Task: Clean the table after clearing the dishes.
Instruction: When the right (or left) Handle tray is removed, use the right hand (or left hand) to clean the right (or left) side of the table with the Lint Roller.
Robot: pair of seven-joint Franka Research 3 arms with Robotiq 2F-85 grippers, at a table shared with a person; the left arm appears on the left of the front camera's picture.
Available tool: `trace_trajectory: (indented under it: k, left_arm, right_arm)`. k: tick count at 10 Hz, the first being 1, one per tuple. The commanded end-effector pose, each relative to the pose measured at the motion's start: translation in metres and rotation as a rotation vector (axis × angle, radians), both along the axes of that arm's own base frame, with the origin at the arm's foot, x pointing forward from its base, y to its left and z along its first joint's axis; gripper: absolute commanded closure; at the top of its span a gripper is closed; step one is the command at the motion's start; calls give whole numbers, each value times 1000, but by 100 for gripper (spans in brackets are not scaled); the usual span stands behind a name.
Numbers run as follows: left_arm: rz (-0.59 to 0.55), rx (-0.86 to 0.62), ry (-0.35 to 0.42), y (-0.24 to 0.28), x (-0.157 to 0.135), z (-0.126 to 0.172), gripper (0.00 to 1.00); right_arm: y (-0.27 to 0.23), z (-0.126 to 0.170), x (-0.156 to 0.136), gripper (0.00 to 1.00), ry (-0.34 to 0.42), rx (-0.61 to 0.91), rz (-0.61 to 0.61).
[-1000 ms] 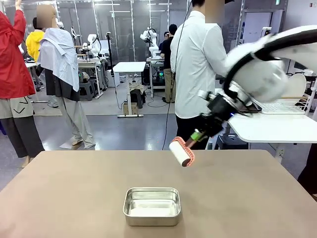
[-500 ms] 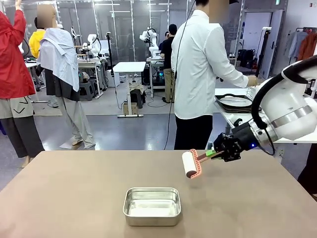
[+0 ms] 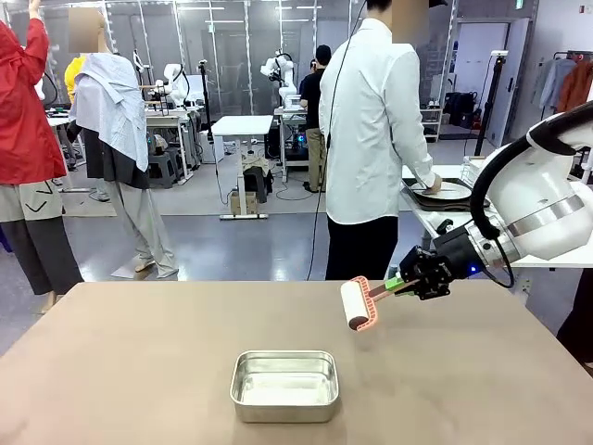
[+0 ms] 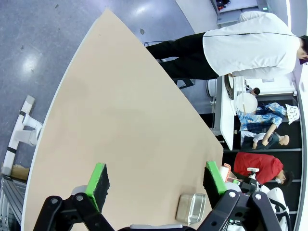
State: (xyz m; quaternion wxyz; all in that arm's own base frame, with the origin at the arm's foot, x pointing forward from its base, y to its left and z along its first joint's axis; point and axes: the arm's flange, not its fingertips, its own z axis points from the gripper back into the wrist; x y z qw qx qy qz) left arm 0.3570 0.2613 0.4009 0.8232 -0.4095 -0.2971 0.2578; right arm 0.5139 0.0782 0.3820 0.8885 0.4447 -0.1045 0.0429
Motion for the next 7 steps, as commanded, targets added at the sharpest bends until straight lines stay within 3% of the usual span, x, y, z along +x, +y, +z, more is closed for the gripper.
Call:
trace_trajectory:
  k: [1,3,7]
  left_arm:
    - [9,-10,-6,1,-1,2,0]
    - [9,-10,-6,1,-1,2,0]
    - [9,-10,-6,1,-1,2,0]
  right_arm:
    - [18,-15,7,78,80,-71,-66]
    - [41,-32,1,78,136,-104,-163]
    - [57,-51,-10,78,146,-155,-159]
